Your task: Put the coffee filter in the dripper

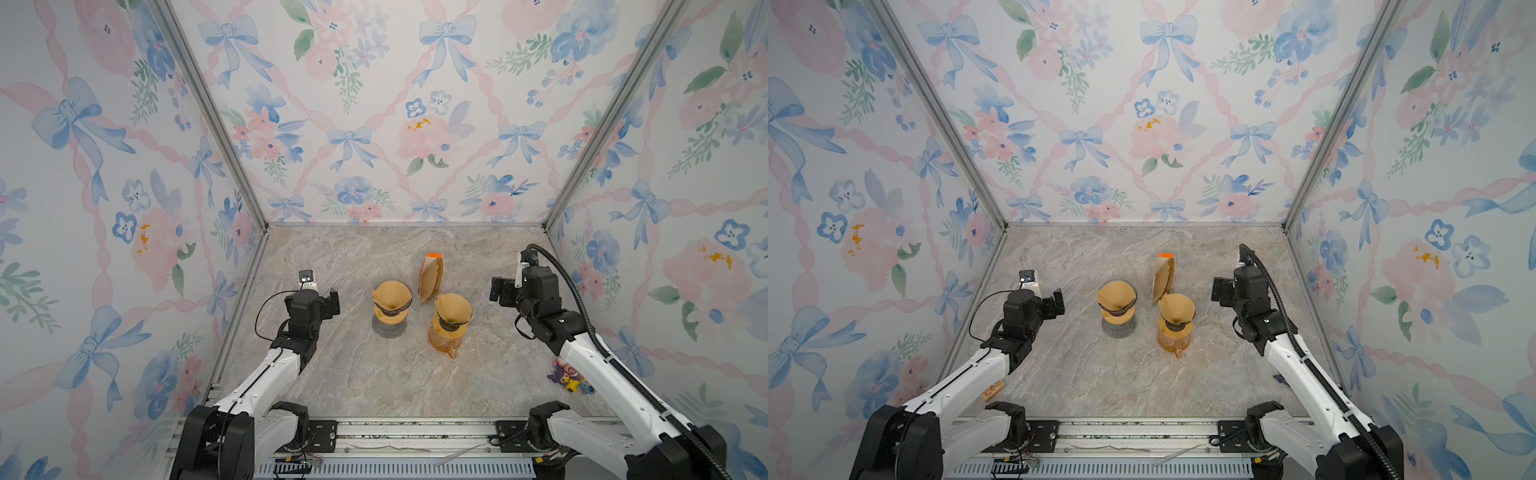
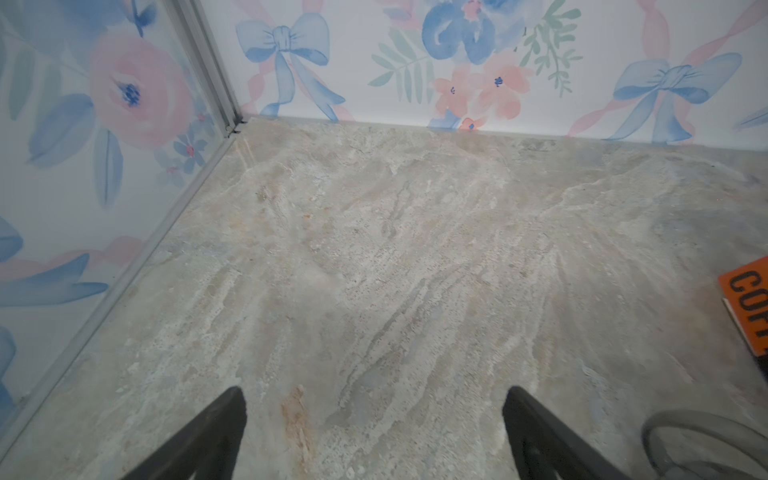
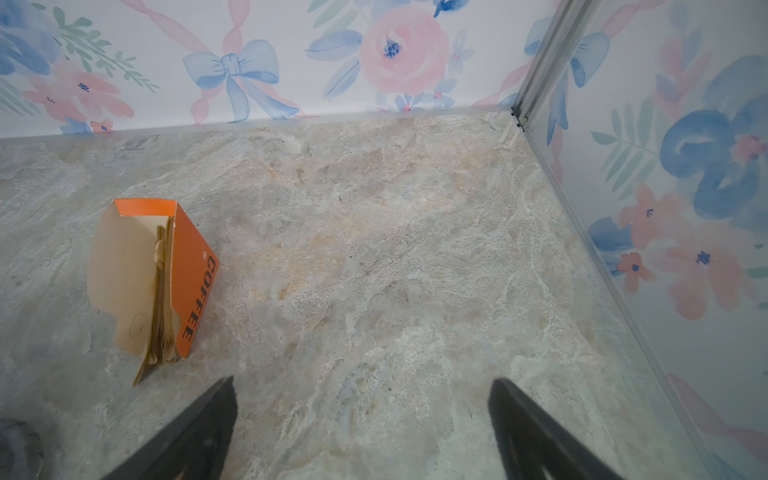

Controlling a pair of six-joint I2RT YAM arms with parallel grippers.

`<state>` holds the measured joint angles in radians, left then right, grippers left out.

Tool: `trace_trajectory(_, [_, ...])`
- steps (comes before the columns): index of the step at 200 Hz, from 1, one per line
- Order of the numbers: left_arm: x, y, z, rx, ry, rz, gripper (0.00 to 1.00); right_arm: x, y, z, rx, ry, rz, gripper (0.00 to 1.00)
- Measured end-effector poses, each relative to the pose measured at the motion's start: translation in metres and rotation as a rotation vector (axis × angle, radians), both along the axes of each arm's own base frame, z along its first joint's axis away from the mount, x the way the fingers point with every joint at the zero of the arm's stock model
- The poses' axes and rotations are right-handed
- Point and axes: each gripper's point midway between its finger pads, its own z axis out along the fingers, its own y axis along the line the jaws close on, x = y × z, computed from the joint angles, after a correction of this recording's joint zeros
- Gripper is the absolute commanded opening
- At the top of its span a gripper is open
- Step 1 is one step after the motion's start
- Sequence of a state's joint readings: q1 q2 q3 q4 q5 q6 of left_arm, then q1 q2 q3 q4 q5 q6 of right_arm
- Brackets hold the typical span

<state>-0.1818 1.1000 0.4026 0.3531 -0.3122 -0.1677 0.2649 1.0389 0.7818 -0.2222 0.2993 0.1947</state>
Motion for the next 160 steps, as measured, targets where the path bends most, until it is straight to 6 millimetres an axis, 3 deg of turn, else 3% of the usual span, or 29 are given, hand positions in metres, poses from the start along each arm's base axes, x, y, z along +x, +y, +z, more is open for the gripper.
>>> trace_trajectory(37, [-0.001, 0.022, -0.033, 0.044, -0.024, 0.038, 0.98, 0.007, -0.005, -0.009, -0.02, -0.039, -0.004, 0.96])
trace_trajectory(71, [0.012, 0.025, -0.041, 0.052, -0.087, 0.008, 0.98, 0.006, -0.009, -0.024, -0.068, -0.048, -0.004, 0.96])
trace_trajectory(105, [0.022, 0.025, -0.057, 0.05, -0.101, -0.02, 0.98, 0.011, -0.011, -0.023, -0.086, -0.086, -0.007, 0.96])
trace_trajectory(160, [0.028, 0.022, -0.035, 0.038, -0.197, -0.041, 0.98, 0.022, -0.012, -0.034, -0.11, -0.123, -0.005, 0.96])
